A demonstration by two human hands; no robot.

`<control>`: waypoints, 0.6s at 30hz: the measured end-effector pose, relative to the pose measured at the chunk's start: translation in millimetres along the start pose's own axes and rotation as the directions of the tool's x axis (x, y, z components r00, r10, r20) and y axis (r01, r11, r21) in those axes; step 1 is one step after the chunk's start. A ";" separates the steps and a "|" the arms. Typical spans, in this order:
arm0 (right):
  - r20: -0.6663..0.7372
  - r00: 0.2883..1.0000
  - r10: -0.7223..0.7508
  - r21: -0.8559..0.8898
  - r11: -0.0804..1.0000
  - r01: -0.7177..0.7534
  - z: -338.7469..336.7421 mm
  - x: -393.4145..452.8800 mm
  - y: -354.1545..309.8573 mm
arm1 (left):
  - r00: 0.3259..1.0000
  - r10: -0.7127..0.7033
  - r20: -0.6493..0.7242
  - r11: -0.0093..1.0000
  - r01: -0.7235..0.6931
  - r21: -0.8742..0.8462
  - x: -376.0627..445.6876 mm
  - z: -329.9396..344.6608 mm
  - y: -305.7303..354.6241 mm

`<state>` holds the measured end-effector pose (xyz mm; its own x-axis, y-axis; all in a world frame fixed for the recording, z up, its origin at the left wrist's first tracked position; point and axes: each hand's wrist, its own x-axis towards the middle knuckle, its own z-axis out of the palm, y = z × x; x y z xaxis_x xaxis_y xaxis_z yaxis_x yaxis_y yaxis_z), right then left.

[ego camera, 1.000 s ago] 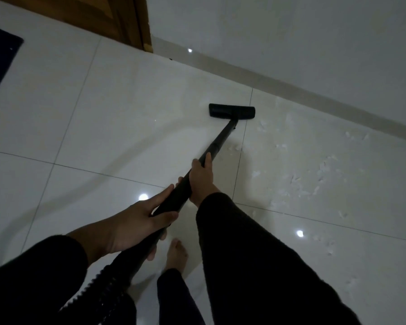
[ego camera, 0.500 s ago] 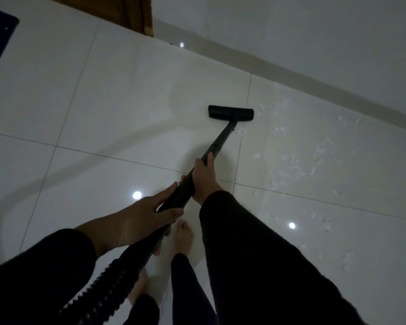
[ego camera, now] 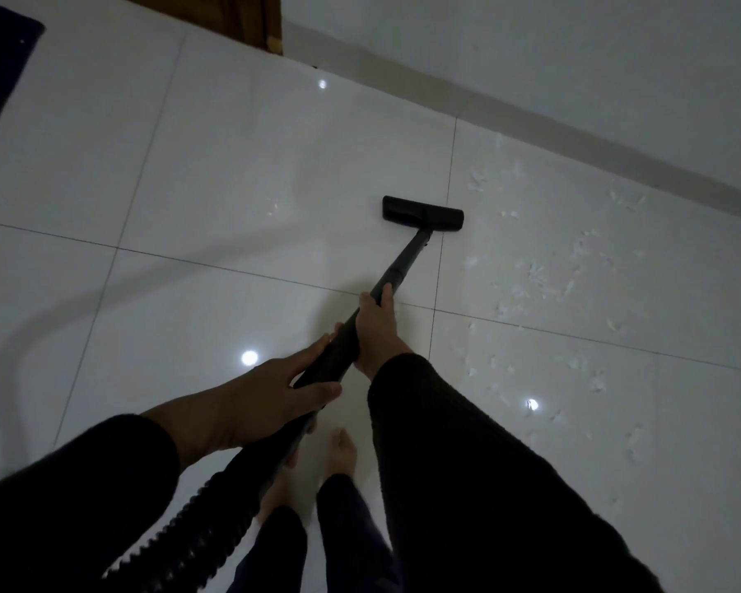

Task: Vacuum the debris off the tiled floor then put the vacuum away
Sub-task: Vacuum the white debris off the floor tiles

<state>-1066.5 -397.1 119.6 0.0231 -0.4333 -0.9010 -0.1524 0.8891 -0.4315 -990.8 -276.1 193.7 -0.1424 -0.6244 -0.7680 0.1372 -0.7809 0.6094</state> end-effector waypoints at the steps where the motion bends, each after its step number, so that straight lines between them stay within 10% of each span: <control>1: 0.001 1.000 -0.001 0.009 1.000 0.001 -1.8 -1.2 3.7 | 1.000 -0.001 -0.005 1.000 0.001 -0.002 -2.7 2.6 -2.7; 18: 0.095 0.995 0.017 -0.015 1.000 -0.016 -71.4 -38.8 61.2 | 0.992 0.057 -0.111 0.987 -0.039 0.159 -44.1 86.2 -40.9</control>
<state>-1147.3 -336.4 131.3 0.1148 -0.4019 -0.9084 -0.1678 0.8935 -0.4165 -1074.7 -218.2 219.6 -0.0245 -0.6620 -0.7491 -0.0149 -0.7490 0.6624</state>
